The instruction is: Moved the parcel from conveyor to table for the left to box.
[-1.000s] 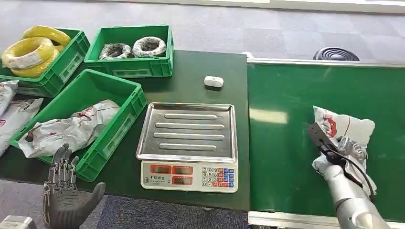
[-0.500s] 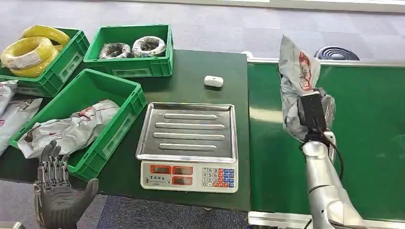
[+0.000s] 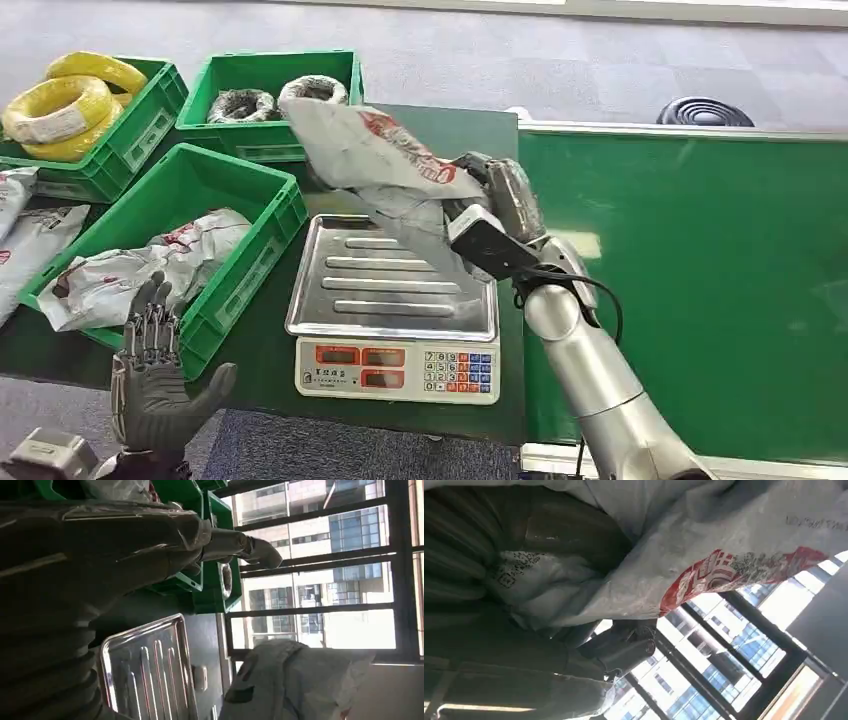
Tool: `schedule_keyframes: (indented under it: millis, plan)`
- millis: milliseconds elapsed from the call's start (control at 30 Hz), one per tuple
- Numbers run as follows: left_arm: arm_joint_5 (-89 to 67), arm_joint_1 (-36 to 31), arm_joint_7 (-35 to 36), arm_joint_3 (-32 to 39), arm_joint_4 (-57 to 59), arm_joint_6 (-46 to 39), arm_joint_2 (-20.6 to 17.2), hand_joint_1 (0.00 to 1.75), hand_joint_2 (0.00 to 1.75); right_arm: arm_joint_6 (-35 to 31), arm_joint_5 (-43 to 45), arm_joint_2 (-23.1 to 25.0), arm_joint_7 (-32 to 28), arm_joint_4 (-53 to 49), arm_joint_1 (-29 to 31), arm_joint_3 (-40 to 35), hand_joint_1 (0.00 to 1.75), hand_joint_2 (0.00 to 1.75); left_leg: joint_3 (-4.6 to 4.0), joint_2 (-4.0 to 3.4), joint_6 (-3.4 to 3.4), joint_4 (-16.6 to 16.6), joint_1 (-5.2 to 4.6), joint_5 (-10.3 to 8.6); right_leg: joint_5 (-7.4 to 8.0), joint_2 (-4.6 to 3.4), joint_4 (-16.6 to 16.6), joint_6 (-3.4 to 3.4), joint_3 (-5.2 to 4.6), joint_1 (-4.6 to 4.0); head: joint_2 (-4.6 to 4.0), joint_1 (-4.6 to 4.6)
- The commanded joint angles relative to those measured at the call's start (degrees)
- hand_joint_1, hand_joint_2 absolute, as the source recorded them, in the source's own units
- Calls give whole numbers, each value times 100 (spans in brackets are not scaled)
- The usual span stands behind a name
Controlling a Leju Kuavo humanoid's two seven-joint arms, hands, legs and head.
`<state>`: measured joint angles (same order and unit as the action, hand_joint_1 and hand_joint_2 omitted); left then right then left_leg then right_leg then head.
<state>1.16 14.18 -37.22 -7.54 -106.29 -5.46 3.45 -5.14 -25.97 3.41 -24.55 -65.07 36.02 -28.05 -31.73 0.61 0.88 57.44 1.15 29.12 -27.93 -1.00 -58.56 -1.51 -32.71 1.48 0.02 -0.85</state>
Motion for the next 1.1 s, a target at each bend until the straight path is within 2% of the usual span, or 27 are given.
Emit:
schedule_keyframes:
  millis: [33, 100, 133, 167, 267, 800, 900, 1033, 1100]
  plan:
    - [-83, -119, 72, 138, 387, 110, 23, 0, 175, 301, -212, 231, 159, 485, 297, -450, 175, 175, 10, -13, -9, -13, -4, -6, 8, 3, 13, 13, 8, 0, 0, 0]
    - [-143, -108, 129, 242, 347, 172, 94, 0, 175, 364, -423, 259, 280, 840, 337, -436, 175, 175, 13, -18, -6, -12, -3, -4, 8, -6, 12, 13, 10, 0, 0, 2]
    - [-176, -94, 154, 308, 324, 187, 141, 0, 175, 405, -543, 270, 430, 1004, 367, -413, 45, 175, 18, -20, -7, -19, -3, -7, 11, -5, 18, 16, 14, -2, 0, 2]
    - [-219, -65, 183, 361, 289, 203, 176, 0, 175, 443, -657, 267, 574, 1166, 393, -393, 0, 175, 13, -11, -4, -12, -4, -4, 5, -2, 10, 11, 10, 1, 0, 0]
    - [-367, 10, 291, 583, 110, 258, 298, 0, 175, 463, -822, 183, 665, 1450, 376, -287, 0, 175, 14, -10, -5, -14, -3, -6, 8, 0, 15, 14, 11, -1, 0, 0]
    - [-379, -2, 304, 604, 108, 284, 319, 0, 175, 463, -834, 186, 659, 1396, 363, -266, 0, 175, 10, -7, -6, -11, -3, -5, 6, 3, 11, 13, 8, -1, 0, 0]
    - [-515, -17, 313, 760, -23, 291, 395, 0, 175, 490, -902, 60, 688, 1311, 253, -182, 0, 175, 7, -1, -6, -6, -2, -3, 4, 6, 8, 10, 7, -1, 0, 0]
    - [-1025, -224, 471, 794, -167, 191, 383, 0, 175, 565, -786, -173, 418, 1059, 17, -5, 0, 175, 4, 15, -7, -5, 0, -6, 2, 24, 12, 9, 12, -4, 0, 0]
    - [-1517, -509, 682, 699, -15, 27, 325, 0, 175, 555, -614, -282, 84, 762, -129, 106, 0, 175, 4, 22, -6, -4, 0, -7, 1, 29, 11, 9, 12, -3, 0, 0]
